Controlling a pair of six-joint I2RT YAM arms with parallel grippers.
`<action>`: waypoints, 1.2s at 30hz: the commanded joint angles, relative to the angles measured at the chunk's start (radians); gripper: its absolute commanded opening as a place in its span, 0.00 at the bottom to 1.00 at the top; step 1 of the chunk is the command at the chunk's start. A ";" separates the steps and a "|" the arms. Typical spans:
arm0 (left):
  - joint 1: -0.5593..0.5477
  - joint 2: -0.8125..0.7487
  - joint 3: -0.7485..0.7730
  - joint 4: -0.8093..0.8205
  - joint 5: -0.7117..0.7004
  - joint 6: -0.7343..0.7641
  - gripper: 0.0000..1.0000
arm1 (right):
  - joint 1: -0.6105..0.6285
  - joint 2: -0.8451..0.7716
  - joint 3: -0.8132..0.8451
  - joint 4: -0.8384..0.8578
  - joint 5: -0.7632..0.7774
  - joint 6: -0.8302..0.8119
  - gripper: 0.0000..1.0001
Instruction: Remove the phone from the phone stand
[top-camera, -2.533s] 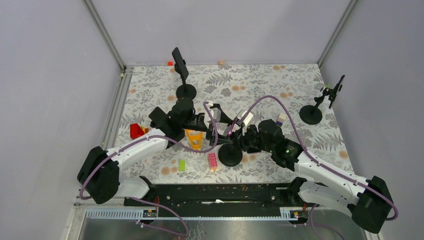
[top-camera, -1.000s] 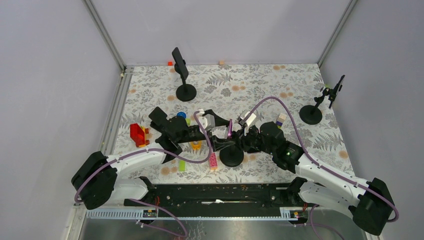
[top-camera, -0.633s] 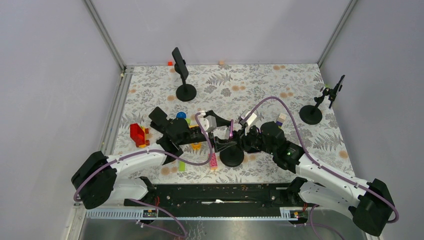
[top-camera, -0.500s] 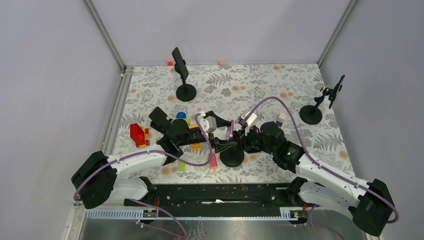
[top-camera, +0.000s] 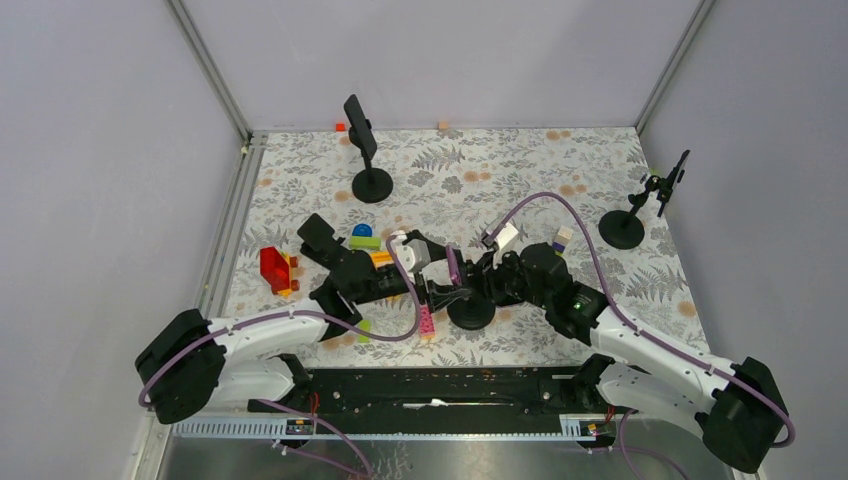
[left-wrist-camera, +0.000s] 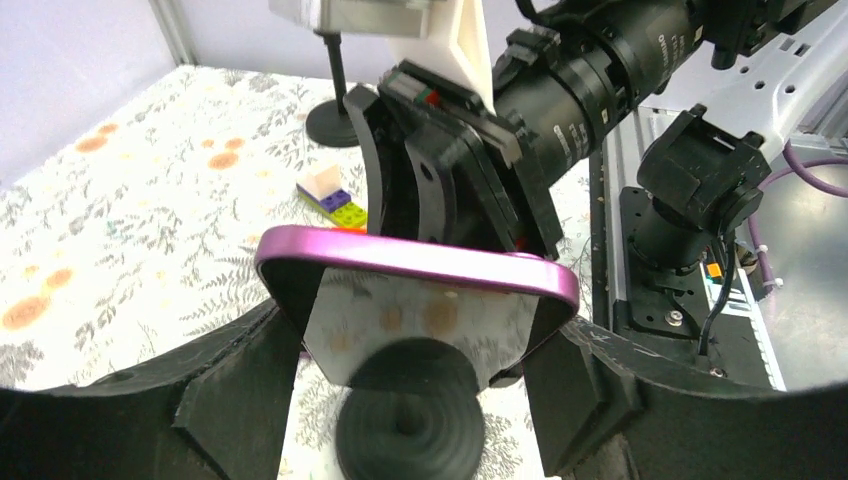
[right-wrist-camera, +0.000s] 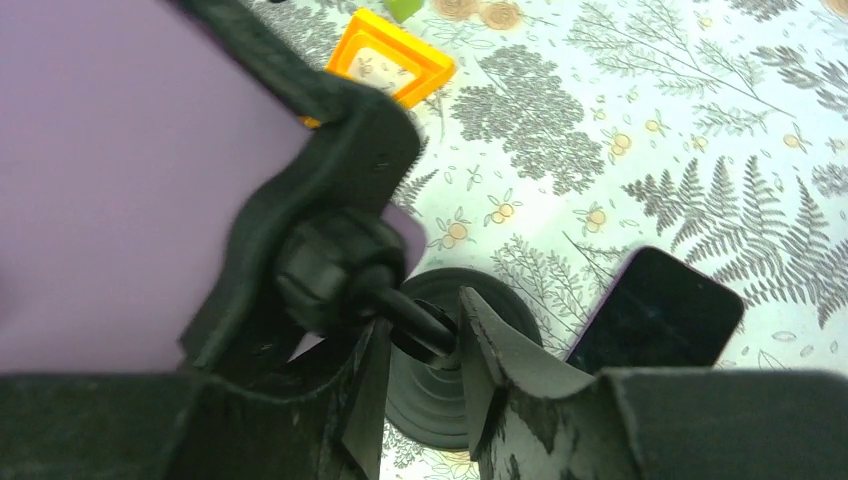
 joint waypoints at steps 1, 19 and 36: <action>-0.184 -0.056 -0.046 -0.188 0.469 -0.238 0.00 | -0.118 0.014 0.042 0.284 0.434 0.030 0.00; -0.097 -0.028 0.039 -0.213 0.311 -0.198 0.00 | -0.117 -0.023 -0.017 0.333 0.367 0.066 0.00; -0.053 0.023 0.075 -0.173 0.245 -0.195 0.00 | -0.117 -0.015 -0.042 0.352 0.334 0.118 0.00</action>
